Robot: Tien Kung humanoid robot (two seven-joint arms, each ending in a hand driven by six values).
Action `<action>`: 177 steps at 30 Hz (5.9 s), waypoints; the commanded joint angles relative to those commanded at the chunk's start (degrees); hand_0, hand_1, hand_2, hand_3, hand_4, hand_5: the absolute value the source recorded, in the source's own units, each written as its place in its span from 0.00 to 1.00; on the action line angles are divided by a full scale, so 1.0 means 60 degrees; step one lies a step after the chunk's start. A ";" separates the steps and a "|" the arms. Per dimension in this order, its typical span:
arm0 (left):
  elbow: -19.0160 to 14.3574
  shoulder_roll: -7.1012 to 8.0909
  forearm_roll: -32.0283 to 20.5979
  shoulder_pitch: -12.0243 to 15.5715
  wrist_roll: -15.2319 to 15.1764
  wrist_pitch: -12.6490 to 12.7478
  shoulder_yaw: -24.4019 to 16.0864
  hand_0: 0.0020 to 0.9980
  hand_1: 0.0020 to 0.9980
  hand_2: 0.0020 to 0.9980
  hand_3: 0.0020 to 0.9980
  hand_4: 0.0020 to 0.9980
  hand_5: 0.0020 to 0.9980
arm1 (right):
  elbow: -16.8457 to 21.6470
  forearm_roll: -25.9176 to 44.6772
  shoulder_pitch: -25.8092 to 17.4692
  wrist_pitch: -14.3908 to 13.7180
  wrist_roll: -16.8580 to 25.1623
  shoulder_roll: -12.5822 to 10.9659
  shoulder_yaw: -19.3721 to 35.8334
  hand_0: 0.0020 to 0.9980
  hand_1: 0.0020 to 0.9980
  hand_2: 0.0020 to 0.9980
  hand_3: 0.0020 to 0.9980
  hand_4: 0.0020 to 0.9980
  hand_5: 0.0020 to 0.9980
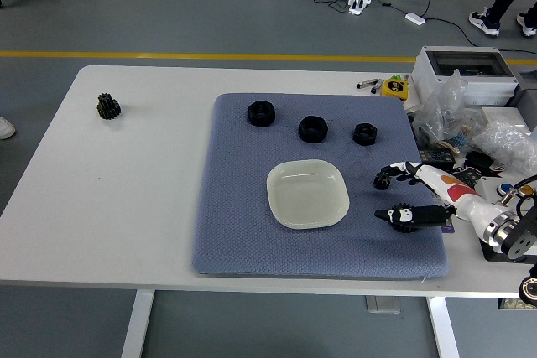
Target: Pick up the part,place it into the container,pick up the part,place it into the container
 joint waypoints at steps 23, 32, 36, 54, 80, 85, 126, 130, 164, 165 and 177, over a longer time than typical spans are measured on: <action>0.0000 0.0006 0.0066 -0.0011 0.0011 0.0029 0.0072 0.79 0.84 0.90 0.85 0.80 0.64 | -0.1050 -0.2802 0.0935 -0.0084 -0.0015 -0.0115 -0.1246 0.54 0.60 0.61 0.58 0.85 0.31; 0.0000 0.0015 -0.0004 -0.0043 -0.0006 0.0040 0.0166 0.79 0.84 0.89 0.85 0.80 0.64 | -0.1318 -0.2430 0.1069 -0.0117 0.0017 -0.0097 -0.1419 0.49 0.53 0.55 0.52 0.74 0.26; 0.0000 0.0011 -0.0005 -0.0043 -0.0002 0.0044 0.0169 0.79 0.84 0.89 0.85 0.80 0.64 | -0.1350 -0.2368 0.1036 -0.0125 0.0032 -0.0097 -0.1418 0.45 0.51 0.54 0.51 0.72 0.27; 0.0000 0.0028 0.0055 -0.0074 0.0003 0.0043 0.0199 0.79 0.84 0.89 0.85 0.80 0.64 | -0.0651 -0.2247 0.1005 -0.0263 -0.0007 -0.0298 -0.1225 0.28 0.40 0.46 0.47 0.68 0.27; 0.0000 0.0095 -0.0361 -0.0044 -0.0014 0.0069 0.0702 0.78 0.83 0.87 0.84 0.80 0.65 | -0.0381 -0.1240 0.4085 -0.0286 -0.0274 0.0919 -0.3919 0.29 0.41 0.47 0.48 0.68 0.29; 0.0000 0.0104 -0.0435 -0.0030 -0.0012 0.0079 0.0800 0.78 0.83 0.87 0.84 0.80 0.65 | -0.1287 -0.1155 0.4513 -0.0851 -0.0283 0.1604 -0.4681 0.32 0.43 0.49 0.48 0.69 0.29; 0.0000 0.0112 -0.0792 0.0002 -0.0037 0.0083 0.1279 0.77 0.82 0.86 0.83 0.79 0.65 | -0.2279 -0.2128 0.5040 -0.0821 -0.0415 0.1600 -0.3876 0.42 0.59 0.76 0.85 1.00 0.40; 0.0000 0.0114 -0.0850 -0.0009 -0.0054 0.0083 0.1336 0.77 0.82 0.86 0.83 0.79 0.64 | -0.2818 -0.1759 0.5101 -0.0695 -0.0485 0.1403 -0.3697 0.43 0.58 0.70 0.78 1.00 0.40; 0.0000 0.0051 -0.0721 -0.0043 -0.0017 0.0094 0.1379 0.77 0.81 0.86 0.83 0.78 0.65 | -0.5387 -0.0252 0.4781 -0.0876 -0.0023 0.1520 -0.4829 0.33 0.47 0.54 0.53 0.92 0.39; 0.0000 0.0049 -0.0699 -0.0044 -0.0013 0.0093 0.1364 0.77 0.81 0.86 0.83 0.78 0.65 | -0.5398 -0.0225 0.4768 -0.0908 -0.0011 0.1525 -0.4843 0.33 0.47 0.54 0.53 0.92 0.39; 0.0000 0.0040 -0.0694 -0.0051 -0.0010 0.0085 0.1433 0.77 0.81 0.86 0.82 0.78 0.65 | -0.5518 0.0124 0.4677 -0.1401 0.0053 0.1610 -0.4987 0.28 0.43 0.50 0.50 0.84 0.39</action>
